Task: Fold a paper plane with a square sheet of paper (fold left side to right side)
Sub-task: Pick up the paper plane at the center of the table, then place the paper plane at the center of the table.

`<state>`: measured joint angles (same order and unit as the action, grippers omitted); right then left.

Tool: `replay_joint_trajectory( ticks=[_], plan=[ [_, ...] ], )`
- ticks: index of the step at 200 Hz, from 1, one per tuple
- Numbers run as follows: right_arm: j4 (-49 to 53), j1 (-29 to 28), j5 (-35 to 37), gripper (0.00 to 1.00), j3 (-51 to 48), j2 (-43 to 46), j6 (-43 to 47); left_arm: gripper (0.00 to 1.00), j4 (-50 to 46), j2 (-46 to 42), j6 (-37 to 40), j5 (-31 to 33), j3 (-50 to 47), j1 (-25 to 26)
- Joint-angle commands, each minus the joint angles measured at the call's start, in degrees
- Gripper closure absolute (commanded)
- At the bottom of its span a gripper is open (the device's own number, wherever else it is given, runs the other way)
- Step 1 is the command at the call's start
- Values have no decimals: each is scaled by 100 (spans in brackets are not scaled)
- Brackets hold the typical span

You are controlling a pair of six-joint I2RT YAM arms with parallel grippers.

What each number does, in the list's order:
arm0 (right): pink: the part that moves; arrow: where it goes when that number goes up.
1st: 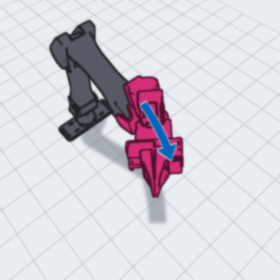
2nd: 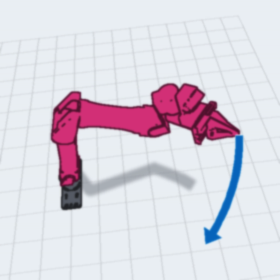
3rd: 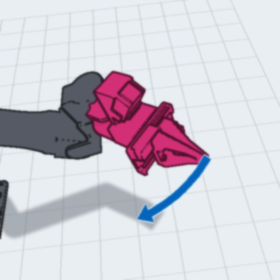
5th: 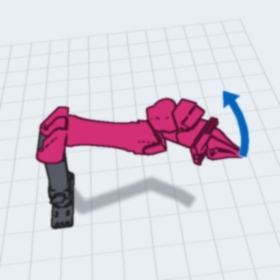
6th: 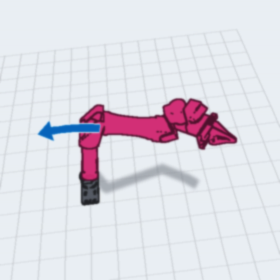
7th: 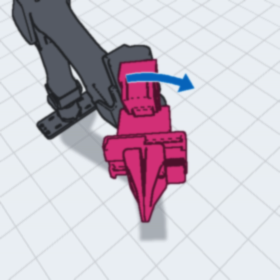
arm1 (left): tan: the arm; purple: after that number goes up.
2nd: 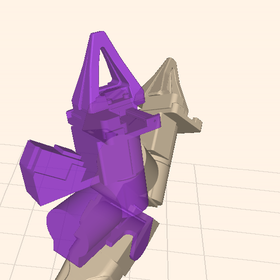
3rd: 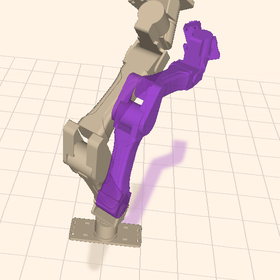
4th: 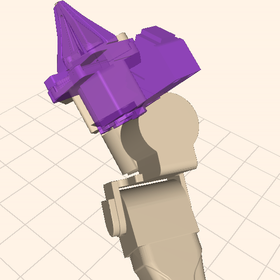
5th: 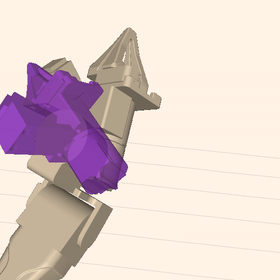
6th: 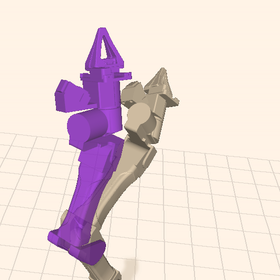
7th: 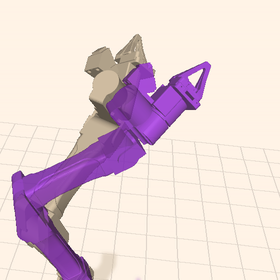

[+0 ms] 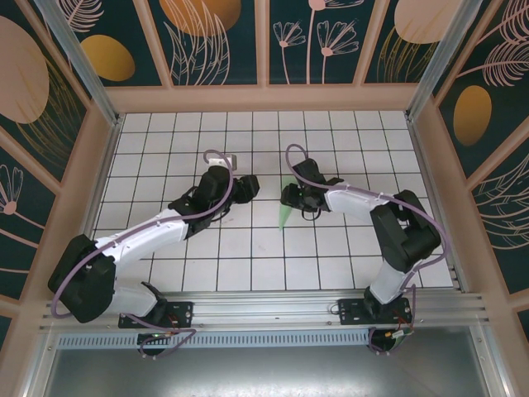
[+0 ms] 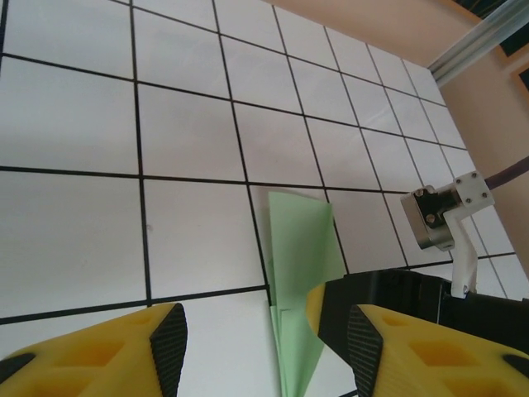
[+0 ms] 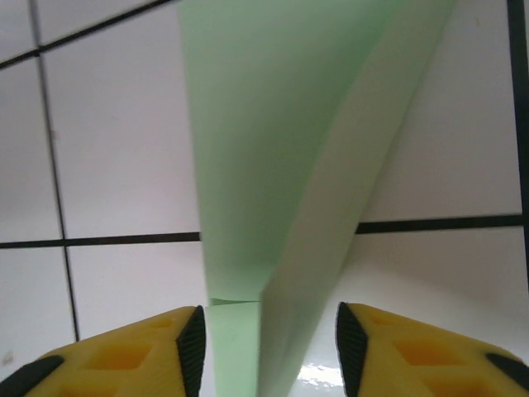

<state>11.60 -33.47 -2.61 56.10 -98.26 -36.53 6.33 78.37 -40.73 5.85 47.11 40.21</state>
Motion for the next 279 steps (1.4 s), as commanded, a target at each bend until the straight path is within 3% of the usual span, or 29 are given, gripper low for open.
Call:
replay_joint_trajectory(
  ticks=[1, 35, 96, 145, 163, 192, 215, 240, 279],
  plan=[
    [167, -26, 227, 66, 121, -38, -102, 44, 30, -207, -49, 271, -88, -26],
    [104, -119, 97, 100, 147, 296, 116, 42, -66, -342, -11, 505, -85, -22],
    [-1289, -122, -2307, 100, -601, 844, 122, 36, -92, -938, -69, 1224, -332, -41],
    [-1887, 175, -2410, 100, -1457, 363, -69, 34, -119, -962, -57, 1174, -347, -48],
    [-1639, 183, -2086, 90, -1505, 445, 56, 33, -124, -890, -75, 1088, -321, -48],
    [-1112, 183, -1656, 66, -1467, 832, 227, 30, -136, -823, -53, 1050, -268, -48],
    [-548, 183, -1217, 54, -1342, 1335, 388, 27, -135, -848, -27, 1079, -261, -48],
    [308, 171, -765, 50, -1053, 1771, 635, 22, -127, -960, 12, 1159, -299, -58],
    [1213, -520, -442, 50, -450, 1585, 832, 15, 1, -1245, -17, 1320, -512, -59]
  ],
)
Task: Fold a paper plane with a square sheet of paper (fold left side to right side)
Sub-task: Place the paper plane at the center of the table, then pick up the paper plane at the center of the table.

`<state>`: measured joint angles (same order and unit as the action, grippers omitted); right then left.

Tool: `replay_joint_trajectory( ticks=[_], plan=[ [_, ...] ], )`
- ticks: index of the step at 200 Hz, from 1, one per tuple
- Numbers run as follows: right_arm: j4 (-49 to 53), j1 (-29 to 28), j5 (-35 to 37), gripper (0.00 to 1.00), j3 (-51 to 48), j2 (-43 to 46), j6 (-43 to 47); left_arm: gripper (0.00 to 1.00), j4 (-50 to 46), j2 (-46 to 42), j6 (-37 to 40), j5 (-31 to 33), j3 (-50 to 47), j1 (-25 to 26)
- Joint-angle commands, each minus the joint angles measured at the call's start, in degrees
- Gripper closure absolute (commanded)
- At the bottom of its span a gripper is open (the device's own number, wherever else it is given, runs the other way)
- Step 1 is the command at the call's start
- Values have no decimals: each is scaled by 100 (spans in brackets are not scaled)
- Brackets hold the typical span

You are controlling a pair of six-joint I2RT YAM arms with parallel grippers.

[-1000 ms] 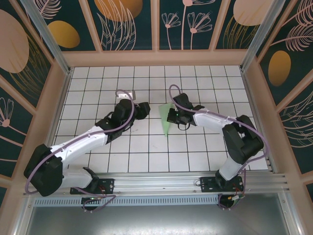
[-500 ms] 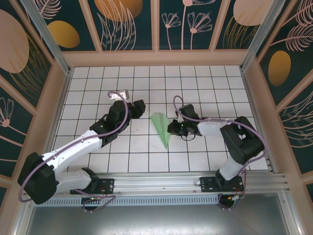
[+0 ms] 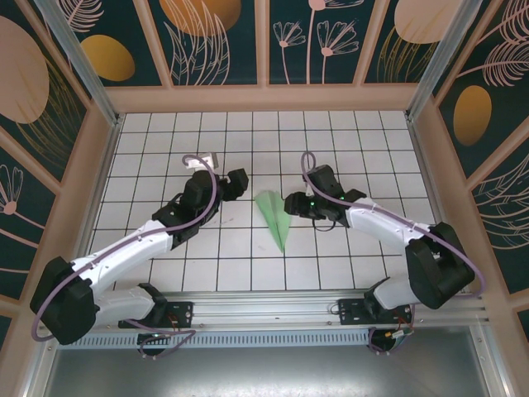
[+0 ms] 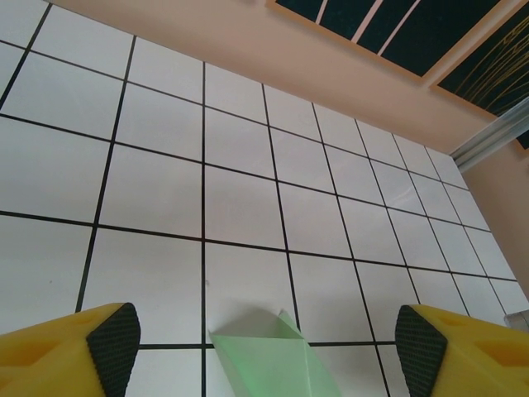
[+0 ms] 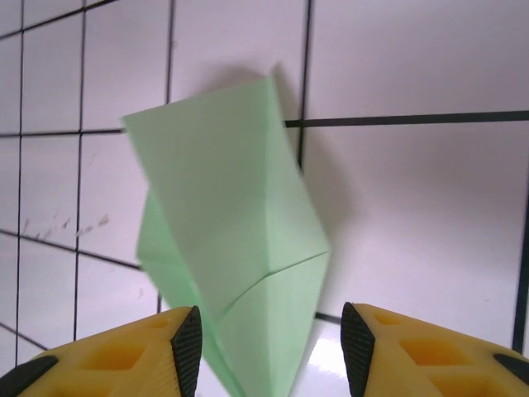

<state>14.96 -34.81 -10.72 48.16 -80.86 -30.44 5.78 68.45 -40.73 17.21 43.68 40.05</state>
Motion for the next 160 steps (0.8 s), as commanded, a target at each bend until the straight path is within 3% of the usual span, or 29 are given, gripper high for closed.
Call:
replay_joint_trajectory(
  ticks=[1, 46, 111, 160],
  plan=[
    [886, -404, 373, 50, 357, -174, 222, 15, 60, -262, -20, 185, -177, -43],
    [1052, -899, 523, 52, 833, -1013, 257, 2, 116, -500, 82, 162, -366, -44],
    [948, -1089, 415, 59, 1026, -1639, 324, 1, 249, -866, 469, -43, -611, -46],
    [879, -1132, 448, 70, 1093, -1951, 345, 1, 180, -858, 478, -39, -615, -46]
  ],
)
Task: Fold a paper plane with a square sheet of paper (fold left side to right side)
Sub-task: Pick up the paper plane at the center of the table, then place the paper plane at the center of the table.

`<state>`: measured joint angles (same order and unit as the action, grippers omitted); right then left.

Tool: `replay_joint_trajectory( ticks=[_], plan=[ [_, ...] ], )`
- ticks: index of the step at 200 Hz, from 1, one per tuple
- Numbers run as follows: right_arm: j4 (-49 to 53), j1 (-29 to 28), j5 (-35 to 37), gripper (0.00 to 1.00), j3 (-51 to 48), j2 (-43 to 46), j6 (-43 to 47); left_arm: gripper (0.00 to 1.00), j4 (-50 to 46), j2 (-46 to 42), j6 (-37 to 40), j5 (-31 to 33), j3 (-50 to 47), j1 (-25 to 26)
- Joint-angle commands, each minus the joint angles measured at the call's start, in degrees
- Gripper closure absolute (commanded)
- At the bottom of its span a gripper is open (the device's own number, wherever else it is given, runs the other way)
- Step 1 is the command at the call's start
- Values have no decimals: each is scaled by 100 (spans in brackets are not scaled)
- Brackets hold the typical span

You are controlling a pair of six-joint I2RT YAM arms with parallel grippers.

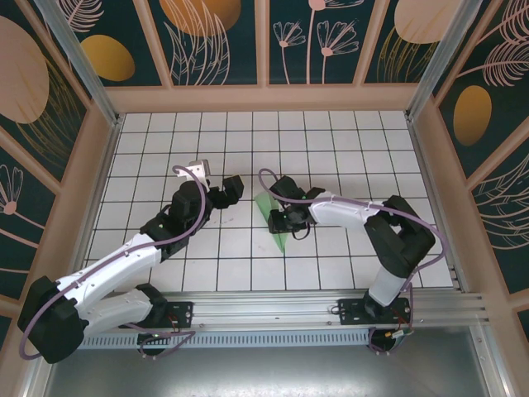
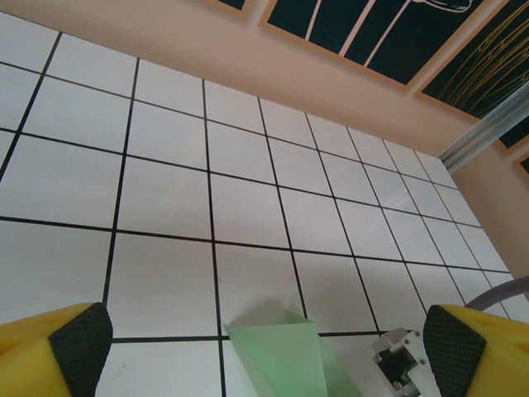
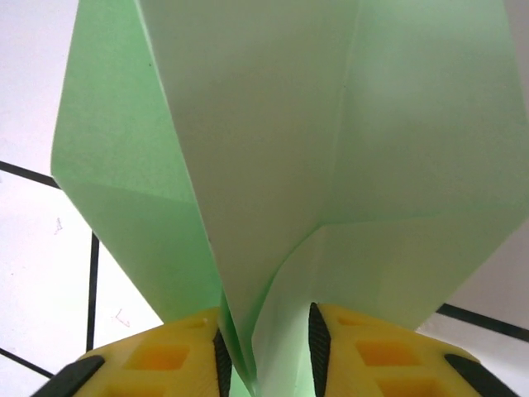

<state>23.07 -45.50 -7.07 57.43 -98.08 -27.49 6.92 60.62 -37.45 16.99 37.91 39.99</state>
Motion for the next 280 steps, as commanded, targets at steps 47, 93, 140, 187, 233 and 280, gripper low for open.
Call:
replay_joint_trajectory(
  ticks=[47, 93, 140, 187, 233, 280],
  plan=[
    [-26, -76, -11, 85, 235, -354, -22, 1, -83, -220, 209, 75, -12, -35],
    [571, 460, 206, 97, 1016, -234, -3, 1, -289, -501, 551, 29, 6, -35],
    [1494, 1057, 768, 97, 2455, -980, 358, 2, -428, -648, 668, -18, 6, -35],
    [2068, 1265, 1096, 98, 3597, -1956, 690, 2, -463, -583, 677, -126, 15, -35],
    [2342, 1348, 1054, 97, 4045, -2452, 679, 2, -454, -397, 651, -232, 63, -36],
    [2342, 1383, 965, 93, 4048, -2623, 666, 1, -485, -197, 651, -313, 176, -35]
  ],
)
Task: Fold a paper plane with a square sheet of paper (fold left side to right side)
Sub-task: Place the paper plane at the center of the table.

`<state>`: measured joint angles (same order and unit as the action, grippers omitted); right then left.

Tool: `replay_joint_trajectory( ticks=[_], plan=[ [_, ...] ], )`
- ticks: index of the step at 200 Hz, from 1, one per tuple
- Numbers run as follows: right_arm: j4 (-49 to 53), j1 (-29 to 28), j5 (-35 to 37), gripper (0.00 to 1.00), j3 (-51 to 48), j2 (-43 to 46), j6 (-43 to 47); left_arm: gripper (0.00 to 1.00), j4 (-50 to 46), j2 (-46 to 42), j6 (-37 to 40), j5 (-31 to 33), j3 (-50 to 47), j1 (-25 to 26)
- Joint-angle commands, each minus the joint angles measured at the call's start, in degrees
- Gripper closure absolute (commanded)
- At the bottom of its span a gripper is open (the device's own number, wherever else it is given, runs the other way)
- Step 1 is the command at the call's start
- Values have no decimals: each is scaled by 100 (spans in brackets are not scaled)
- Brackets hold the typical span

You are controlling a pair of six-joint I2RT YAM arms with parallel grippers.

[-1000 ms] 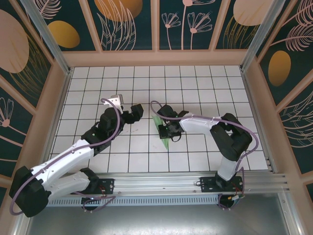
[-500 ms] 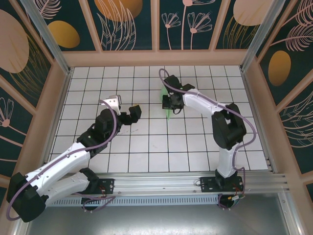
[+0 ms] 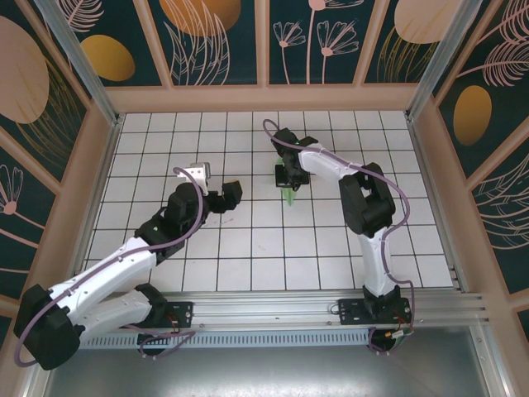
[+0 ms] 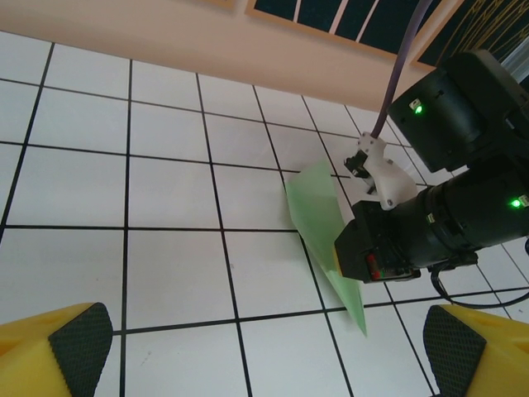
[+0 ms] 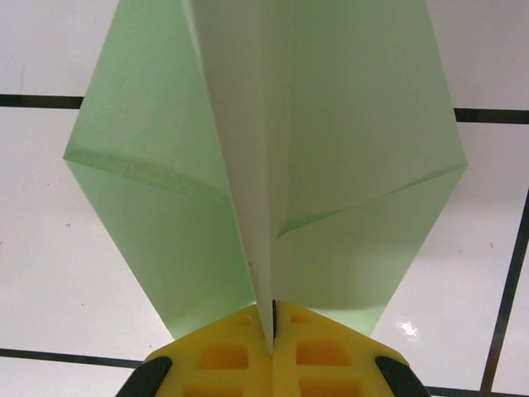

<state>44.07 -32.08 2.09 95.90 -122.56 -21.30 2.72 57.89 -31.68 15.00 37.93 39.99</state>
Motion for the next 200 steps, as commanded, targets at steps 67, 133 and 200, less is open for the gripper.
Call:
replay_joint_trajectory(
  ticks=[67, 133, 200],
  plan=[
    [190, 39, -32, 86, 205, -348, 47, 2, -98, 144, 51, -142, 231, -35],
    [146, 26, 53, 75, 139, -242, 29, 1, -306, 179, -5, -121, 464, -35],
    [258, -18, 238, 71, 184, -141, 18, 2, -395, 140, -46, 15, 520, -38]
  ],
)
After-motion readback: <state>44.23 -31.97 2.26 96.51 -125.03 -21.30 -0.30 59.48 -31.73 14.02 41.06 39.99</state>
